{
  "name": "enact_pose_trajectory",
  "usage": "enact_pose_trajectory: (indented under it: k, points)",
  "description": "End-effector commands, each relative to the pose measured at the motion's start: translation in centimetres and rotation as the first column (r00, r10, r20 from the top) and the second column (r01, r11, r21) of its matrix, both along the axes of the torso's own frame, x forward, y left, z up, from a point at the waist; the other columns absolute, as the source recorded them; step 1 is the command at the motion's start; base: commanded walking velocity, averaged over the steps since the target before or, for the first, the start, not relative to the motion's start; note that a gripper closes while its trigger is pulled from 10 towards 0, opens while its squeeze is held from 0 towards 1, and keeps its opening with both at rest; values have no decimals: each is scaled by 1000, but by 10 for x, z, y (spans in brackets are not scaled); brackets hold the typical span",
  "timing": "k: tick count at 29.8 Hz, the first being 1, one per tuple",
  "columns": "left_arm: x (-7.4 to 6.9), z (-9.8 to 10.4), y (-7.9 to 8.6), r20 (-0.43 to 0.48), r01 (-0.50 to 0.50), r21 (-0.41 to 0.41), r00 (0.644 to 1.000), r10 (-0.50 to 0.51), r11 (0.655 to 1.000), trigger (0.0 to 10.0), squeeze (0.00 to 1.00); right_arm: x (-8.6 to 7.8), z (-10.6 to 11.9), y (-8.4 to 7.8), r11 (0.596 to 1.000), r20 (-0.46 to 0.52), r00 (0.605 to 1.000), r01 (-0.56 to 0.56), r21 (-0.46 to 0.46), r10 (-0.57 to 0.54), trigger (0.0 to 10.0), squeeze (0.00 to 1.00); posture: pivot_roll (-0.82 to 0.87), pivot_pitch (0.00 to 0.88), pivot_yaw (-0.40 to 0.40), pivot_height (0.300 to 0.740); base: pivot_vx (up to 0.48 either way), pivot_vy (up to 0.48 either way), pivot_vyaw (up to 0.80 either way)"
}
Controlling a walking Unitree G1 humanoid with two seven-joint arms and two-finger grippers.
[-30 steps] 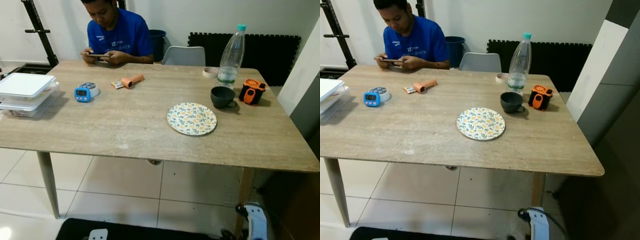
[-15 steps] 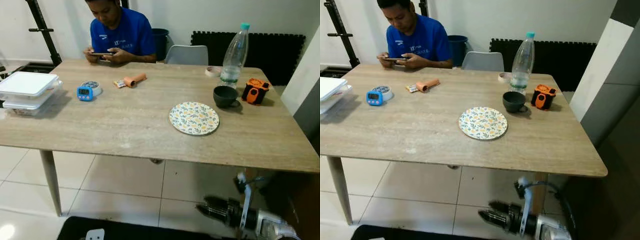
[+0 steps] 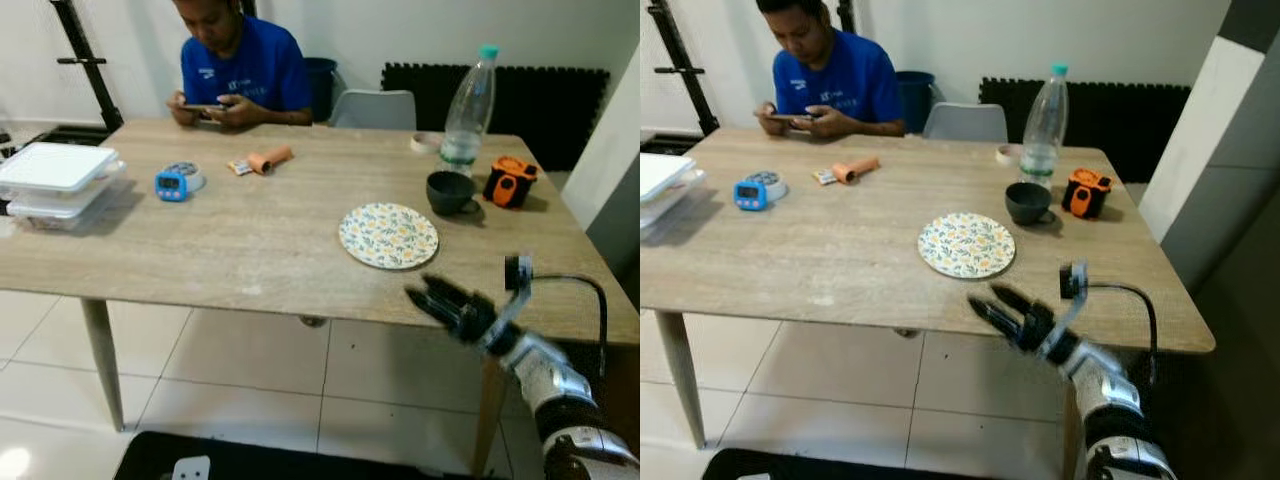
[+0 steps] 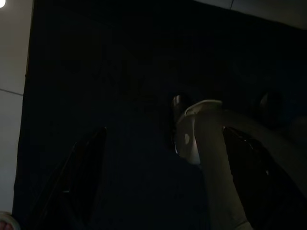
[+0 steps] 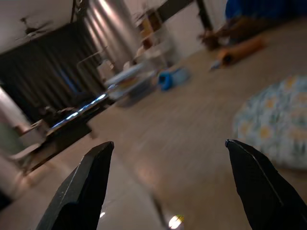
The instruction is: Restocking fridge
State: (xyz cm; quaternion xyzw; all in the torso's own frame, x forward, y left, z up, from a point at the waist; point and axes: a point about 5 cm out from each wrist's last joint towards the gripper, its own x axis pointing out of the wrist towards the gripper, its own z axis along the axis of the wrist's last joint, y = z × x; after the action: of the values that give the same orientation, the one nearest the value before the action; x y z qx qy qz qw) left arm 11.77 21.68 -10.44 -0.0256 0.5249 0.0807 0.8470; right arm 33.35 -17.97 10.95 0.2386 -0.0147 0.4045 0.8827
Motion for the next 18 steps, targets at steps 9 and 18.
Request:
enact_pose_trajectory:
  k: [9,18]
  points:
    - [-3,-2,-4,-11,3,-16,1000,-4,1000,10000,0,38,22,8,821,139,933,359,-445,-333,10000,0,-61,11,-26,740,0,0,0]
    - [-3,-2,-6,-13,5,-20,1000,-5,1000,10000,0,53,38,28,523,367,900,435,-733,-234,10000,0,-51,39,-25,740,0,0,0]
